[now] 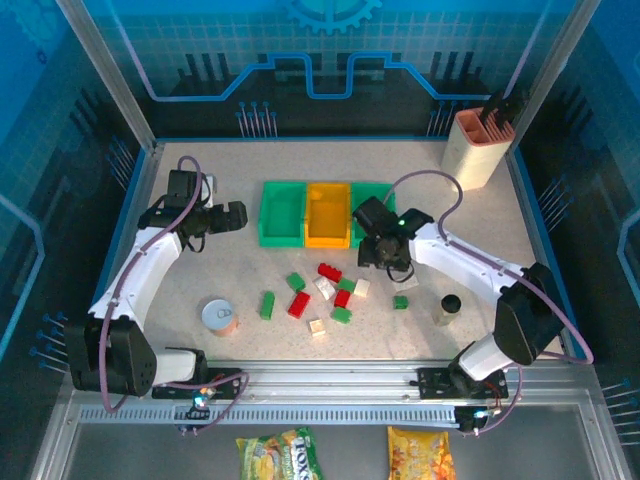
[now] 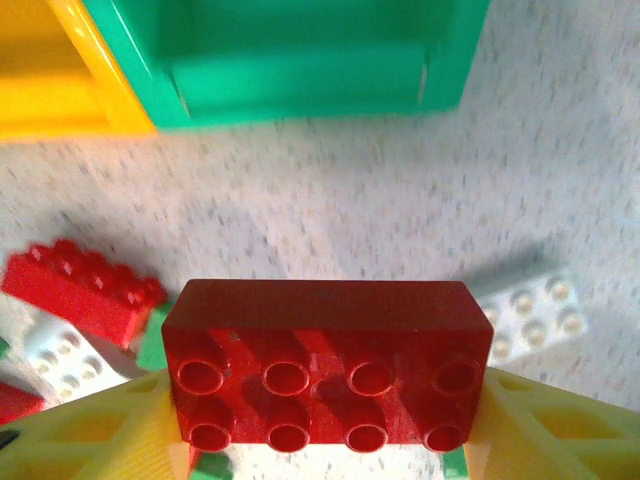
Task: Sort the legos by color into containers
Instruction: Pick up the lego from the bottom-center of the table, then place the lego in the container.
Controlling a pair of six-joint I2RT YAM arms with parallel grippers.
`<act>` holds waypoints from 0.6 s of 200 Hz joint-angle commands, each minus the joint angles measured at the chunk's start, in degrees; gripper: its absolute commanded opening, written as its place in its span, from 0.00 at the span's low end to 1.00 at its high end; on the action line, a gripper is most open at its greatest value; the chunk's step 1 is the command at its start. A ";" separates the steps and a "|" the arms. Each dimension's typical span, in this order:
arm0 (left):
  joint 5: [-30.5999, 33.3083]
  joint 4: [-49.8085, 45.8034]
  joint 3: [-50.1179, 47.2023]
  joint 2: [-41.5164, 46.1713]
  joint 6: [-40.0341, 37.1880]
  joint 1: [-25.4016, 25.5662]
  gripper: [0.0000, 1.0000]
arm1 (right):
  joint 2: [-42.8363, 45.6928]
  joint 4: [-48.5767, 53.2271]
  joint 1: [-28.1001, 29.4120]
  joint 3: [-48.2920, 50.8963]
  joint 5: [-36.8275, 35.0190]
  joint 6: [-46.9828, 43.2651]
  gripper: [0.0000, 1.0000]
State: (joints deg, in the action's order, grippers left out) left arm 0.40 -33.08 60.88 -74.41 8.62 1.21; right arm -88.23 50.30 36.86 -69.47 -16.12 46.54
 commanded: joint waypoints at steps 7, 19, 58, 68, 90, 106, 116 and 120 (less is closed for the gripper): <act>-0.08 0.56 -1.21 1.82 -0.90 -0.79 0.99 | -4.54 -0.11 -3.86 -6.56 -0.41 -9.16 0.65; 0.16 0.56 -1.20 1.78 -1.01 -0.77 0.99 | -6.78 -0.78 -5.17 -9.07 -0.27 -11.01 0.65; 0.38 0.65 -1.29 1.55 -1.15 -0.78 0.99 | -15.03 -1.17 -8.96 -18.24 1.46 -14.49 0.66; 0.35 0.63 -1.38 1.46 -1.09 -0.80 0.99 | -16.81 -1.35 -9.65 -19.84 1.53 -15.04 0.66; 0.25 0.65 -1.38 1.07 -1.23 -0.80 0.99 | -19.83 -2.02 -10.97 -22.26 1.87 -16.15 0.66; 0.11 0.34 -1.21 0.57 -1.19 -0.80 0.99 | -21.89 -2.29 -11.74 -23.66 2.55 -16.57 0.67; 0.09 0.21 -1.05 0.20 -1.13 -0.78 0.99 | -23.16 -2.67 -12.19 -24.32 3.48 -16.84 0.68; 0.12 0.21 -1.07 0.15 -1.13 -0.78 0.99 | -23.56 -2.83 -12.33 -24.50 3.76 -16.91 0.68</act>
State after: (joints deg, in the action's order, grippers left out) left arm 0.43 -32.71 60.42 -74.13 8.60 0.95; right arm -109.16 47.90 25.80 -91.39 -14.37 31.48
